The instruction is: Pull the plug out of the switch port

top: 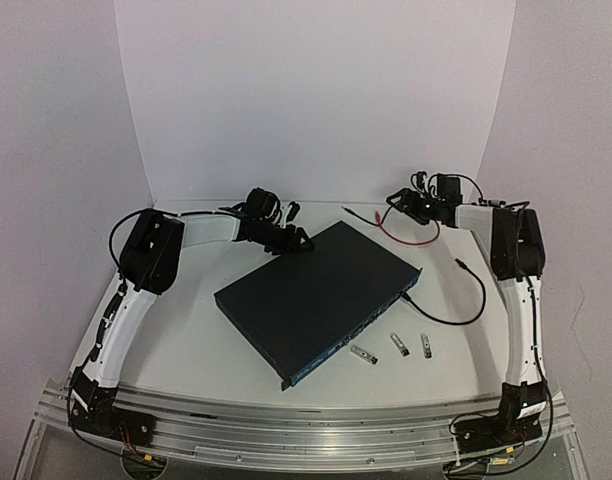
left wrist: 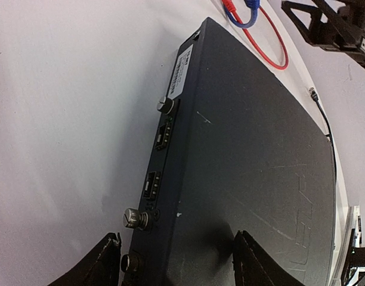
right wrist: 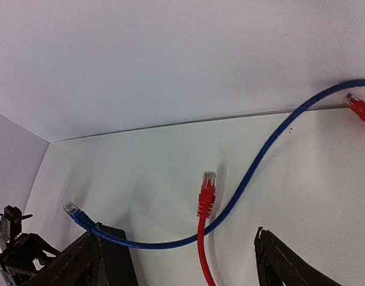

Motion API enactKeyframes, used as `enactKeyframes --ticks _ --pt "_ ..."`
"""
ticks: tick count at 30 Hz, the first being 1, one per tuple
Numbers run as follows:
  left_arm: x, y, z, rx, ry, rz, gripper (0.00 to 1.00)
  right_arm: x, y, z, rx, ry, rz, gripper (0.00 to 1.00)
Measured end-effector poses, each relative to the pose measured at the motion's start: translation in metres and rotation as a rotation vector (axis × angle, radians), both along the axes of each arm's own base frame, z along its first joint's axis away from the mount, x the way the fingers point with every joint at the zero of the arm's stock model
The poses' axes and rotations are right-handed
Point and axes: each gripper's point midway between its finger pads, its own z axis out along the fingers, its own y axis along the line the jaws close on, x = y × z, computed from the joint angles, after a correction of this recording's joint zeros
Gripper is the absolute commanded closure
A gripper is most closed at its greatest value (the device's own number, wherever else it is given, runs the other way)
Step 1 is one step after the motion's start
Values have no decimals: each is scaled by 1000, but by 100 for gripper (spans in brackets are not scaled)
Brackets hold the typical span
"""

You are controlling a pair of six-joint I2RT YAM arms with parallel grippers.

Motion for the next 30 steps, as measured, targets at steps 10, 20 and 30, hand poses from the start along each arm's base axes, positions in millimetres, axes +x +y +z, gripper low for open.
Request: enactKeyframes --ticks 10,20,30 --pt "0 0 0 -3 -13 2 37 -146 -18 36 22 210 -11 10" --pt "0 0 0 -5 -17 0 37 -265 -9 -30 217 562 91 9" --pt "0 0 0 -9 -19 -2 37 -291 5 -49 272 620 207 12"
